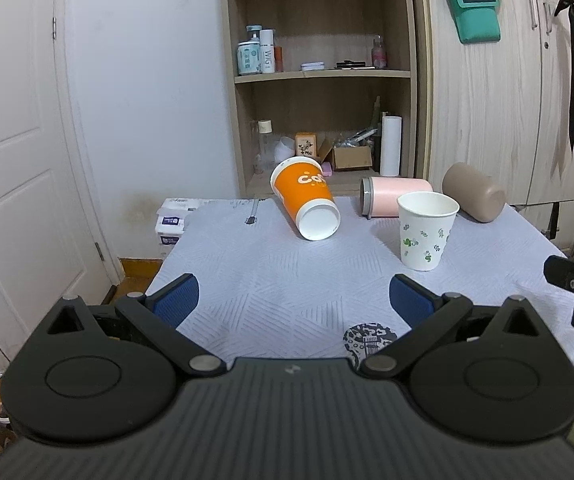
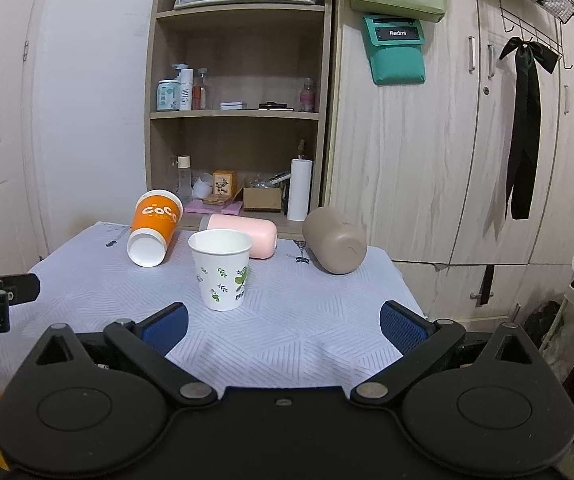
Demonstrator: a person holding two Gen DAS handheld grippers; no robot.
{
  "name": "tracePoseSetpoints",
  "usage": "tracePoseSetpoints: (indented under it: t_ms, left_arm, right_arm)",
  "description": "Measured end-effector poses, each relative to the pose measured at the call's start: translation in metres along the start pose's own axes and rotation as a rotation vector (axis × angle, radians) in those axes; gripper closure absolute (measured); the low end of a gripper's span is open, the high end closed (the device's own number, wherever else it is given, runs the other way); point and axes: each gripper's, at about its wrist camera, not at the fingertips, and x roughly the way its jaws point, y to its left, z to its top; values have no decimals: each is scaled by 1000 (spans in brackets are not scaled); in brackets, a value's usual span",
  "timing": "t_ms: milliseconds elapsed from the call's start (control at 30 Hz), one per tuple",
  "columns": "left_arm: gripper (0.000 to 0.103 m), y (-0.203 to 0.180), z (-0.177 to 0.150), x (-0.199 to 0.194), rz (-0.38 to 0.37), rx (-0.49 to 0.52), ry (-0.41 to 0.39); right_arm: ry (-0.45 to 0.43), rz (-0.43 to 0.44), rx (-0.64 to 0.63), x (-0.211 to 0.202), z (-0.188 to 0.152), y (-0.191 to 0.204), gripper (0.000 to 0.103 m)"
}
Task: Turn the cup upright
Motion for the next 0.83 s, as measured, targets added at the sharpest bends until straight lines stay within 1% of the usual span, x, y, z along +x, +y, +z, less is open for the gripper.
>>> tracePoseSetpoints:
  t_ms: [367, 833]
  left_arm:
    - [0, 2, 0, 4, 0, -11, 20]
    - [0, 1, -3, 0, 14, 3, -2]
  right_arm:
    - [10, -2, -8, 1, -1, 1, 0]
    - [20, -5, -16, 2, -3, 1, 0]
